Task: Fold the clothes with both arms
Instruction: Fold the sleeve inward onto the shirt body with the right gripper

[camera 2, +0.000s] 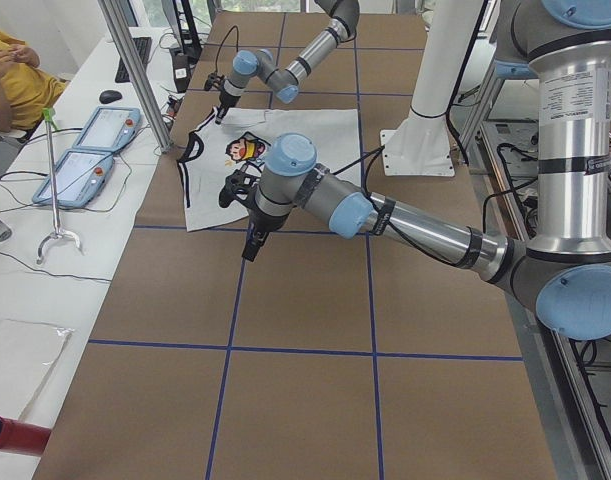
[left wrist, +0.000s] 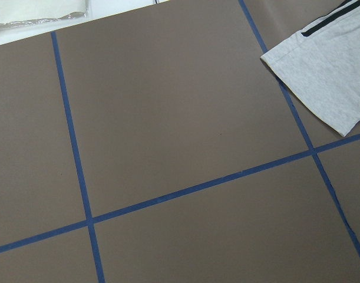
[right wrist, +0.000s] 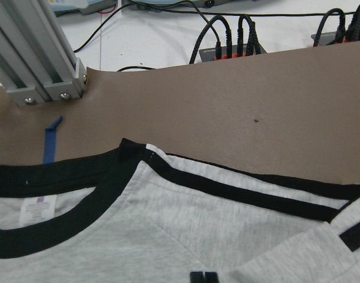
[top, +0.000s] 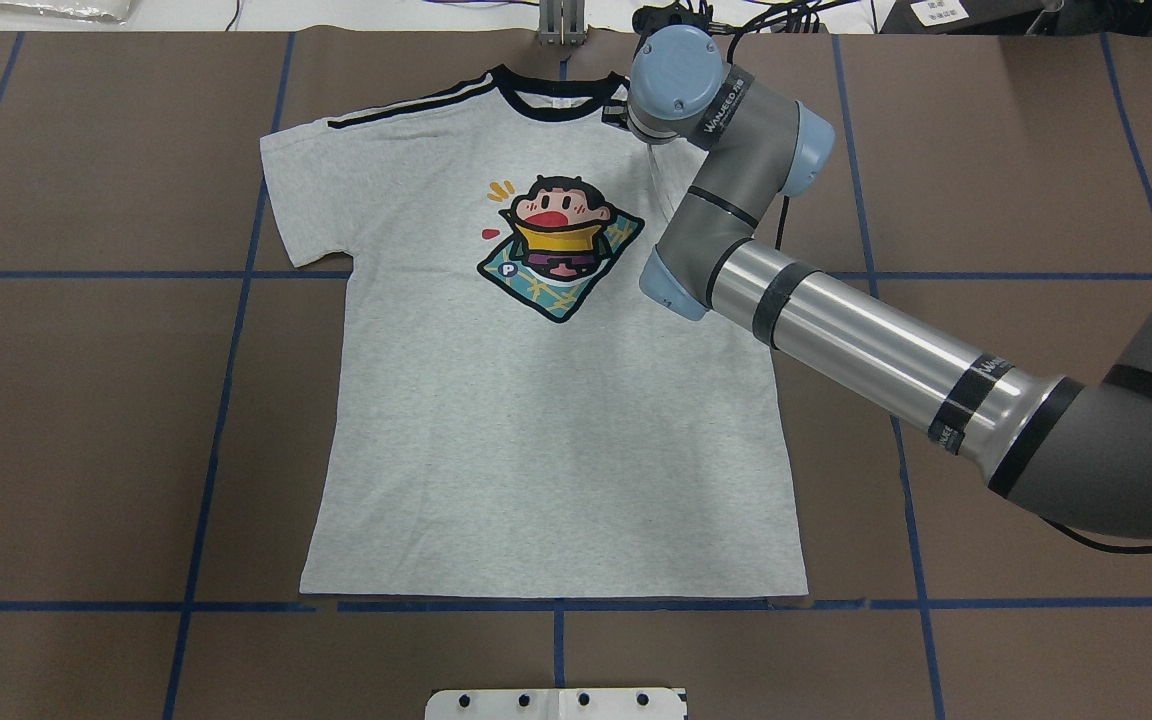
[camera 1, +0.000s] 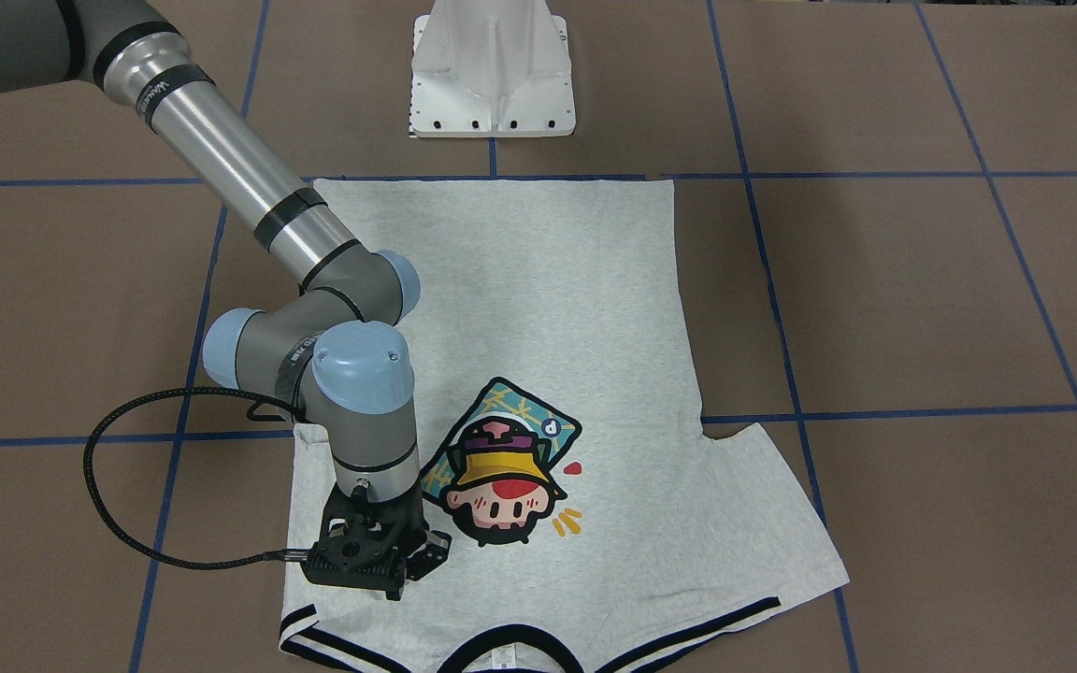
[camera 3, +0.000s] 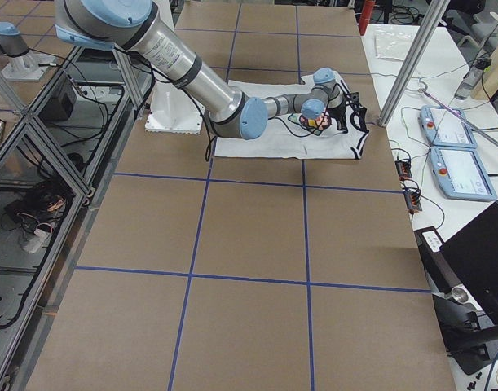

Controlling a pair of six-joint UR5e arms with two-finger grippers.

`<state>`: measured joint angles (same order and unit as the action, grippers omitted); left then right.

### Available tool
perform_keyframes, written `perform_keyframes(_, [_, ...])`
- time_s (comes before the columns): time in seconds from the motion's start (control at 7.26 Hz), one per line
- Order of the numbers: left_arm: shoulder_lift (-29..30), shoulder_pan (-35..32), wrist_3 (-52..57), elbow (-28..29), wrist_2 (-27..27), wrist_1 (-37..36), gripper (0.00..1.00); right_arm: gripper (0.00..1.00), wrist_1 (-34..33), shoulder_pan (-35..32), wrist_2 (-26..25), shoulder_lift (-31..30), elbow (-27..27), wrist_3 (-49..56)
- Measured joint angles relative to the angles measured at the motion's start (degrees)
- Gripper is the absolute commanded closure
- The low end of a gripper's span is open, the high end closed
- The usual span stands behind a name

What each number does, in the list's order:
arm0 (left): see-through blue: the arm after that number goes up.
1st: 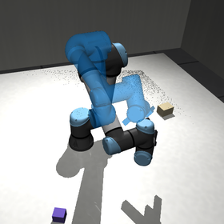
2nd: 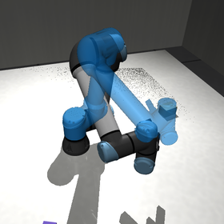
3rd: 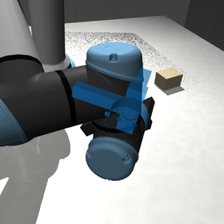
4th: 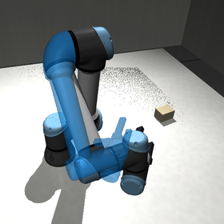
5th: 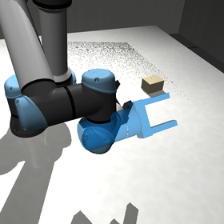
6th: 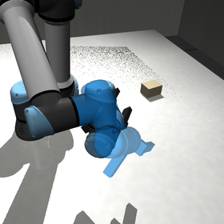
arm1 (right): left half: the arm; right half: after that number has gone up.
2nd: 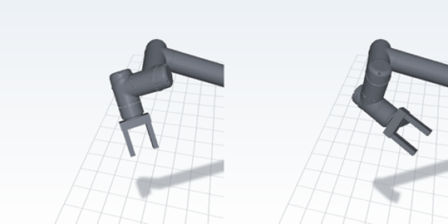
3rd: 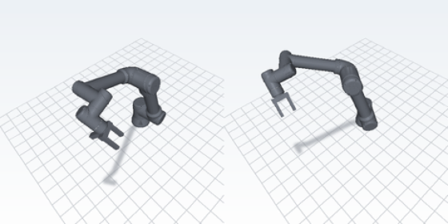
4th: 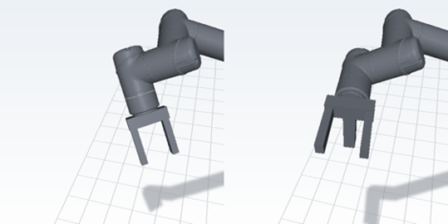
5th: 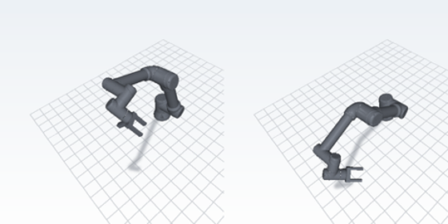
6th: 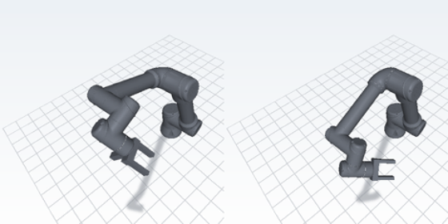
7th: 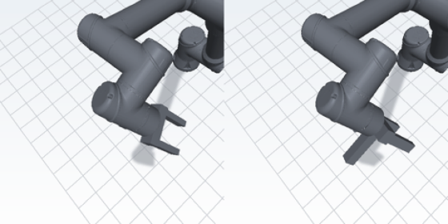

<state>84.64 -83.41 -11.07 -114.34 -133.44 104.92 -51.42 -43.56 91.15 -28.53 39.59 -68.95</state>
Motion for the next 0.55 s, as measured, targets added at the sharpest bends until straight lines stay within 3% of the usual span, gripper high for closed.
perform_keyframes(0.14, [0.0,0.0,0.0,0.0,-0.4,0.0,0.00,0.00,0.0,0.1,-0.3,0.3,-0.4,0.0])
perform_keyframes(0.41, [0.2,0.2,-3.6,0.5,-2.2,-0.2,0.00,0.00,0.0,0.4,-0.4,0.7,0.8,-0.5])
perform_keyframes(0.55, [1.4,1.2,-9.1,1.2,-2.7,0.1,0.00,0.00,-0.4,0.4,0.0,-0.3,4.4,-1.6])
